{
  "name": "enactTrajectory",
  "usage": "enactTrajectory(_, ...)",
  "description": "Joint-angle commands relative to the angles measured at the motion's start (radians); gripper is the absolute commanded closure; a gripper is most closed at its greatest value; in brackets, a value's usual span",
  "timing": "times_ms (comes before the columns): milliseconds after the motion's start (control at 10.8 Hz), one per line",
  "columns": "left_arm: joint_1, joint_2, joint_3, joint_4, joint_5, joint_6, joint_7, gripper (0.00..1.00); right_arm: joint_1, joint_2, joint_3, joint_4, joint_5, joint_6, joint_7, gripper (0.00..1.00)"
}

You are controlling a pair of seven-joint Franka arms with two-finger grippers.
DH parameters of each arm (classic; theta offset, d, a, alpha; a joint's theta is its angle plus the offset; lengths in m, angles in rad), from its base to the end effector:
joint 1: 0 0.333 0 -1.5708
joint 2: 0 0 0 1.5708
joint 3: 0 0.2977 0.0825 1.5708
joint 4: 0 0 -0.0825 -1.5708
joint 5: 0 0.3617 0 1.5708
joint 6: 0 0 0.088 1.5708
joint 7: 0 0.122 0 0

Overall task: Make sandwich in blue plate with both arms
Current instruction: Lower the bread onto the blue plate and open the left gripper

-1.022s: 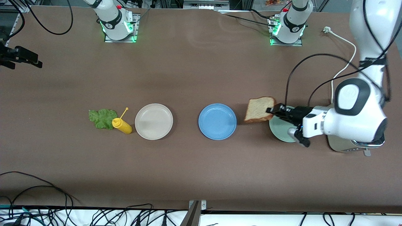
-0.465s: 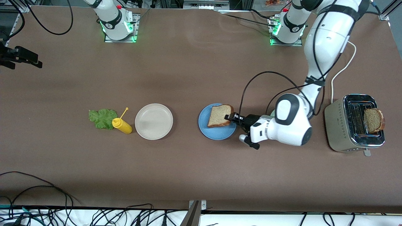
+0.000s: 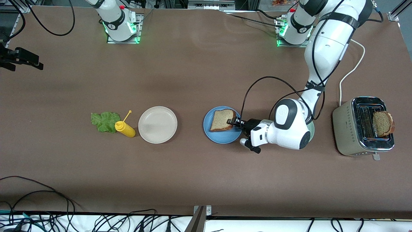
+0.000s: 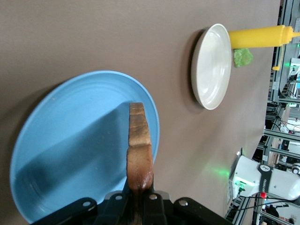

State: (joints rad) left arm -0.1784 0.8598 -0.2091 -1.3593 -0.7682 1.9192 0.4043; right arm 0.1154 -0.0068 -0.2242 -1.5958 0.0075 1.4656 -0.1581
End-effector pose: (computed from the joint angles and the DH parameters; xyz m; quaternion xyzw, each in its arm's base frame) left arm 0.6230 -0.2875 0.2069 0.8901 -0.1576 -0.1292 0.4076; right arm 0.5130 -0.0554 0.5752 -0.9978 -0.0248 0.0606 0.0127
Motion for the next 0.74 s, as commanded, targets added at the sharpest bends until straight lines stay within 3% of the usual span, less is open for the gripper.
enactTrajectory(0, -0.004, 0.03, 0.0, -0.001, -0.029, 0.041, 0.047, 0.79, 0.0, 0.002, -0.001, 0.019, -0.011, -0.019, -0.014, 0.0)
enactTrajectory(93, 0.007, 0.027, 0.004, 0.003, -0.014, 0.04, 0.048, 0.55, 0.0, 0.002, -0.003, 0.019, -0.011, -0.021, -0.014, 0.0)
enactTrajectory(186, 0.019, 0.022, 0.004, 0.002, -0.008, 0.038, 0.05, 0.07, 0.0, 0.002, -0.003, 0.019, -0.012, -0.019, -0.014, 0.0)
enactTrajectory(279, 0.022, 0.019, 0.005, 0.003, -0.006, 0.038, 0.05, 0.0, 0.0, 0.002, -0.003, 0.019, -0.012, -0.021, -0.014, 0.0)
enactTrajectory(372, 0.022, 0.016, 0.008, 0.006, -0.006, 0.038, 0.048, 0.0, 0.0, 0.002, -0.009, 0.02, -0.011, -0.019, -0.014, 0.0)
enactTrajectory(651, 0.049, -0.027, 0.008, 0.016, 0.171, 0.024, 0.044, 0.0, 0.0, 0.002, -0.01, 0.02, -0.011, -0.018, -0.014, 0.0)
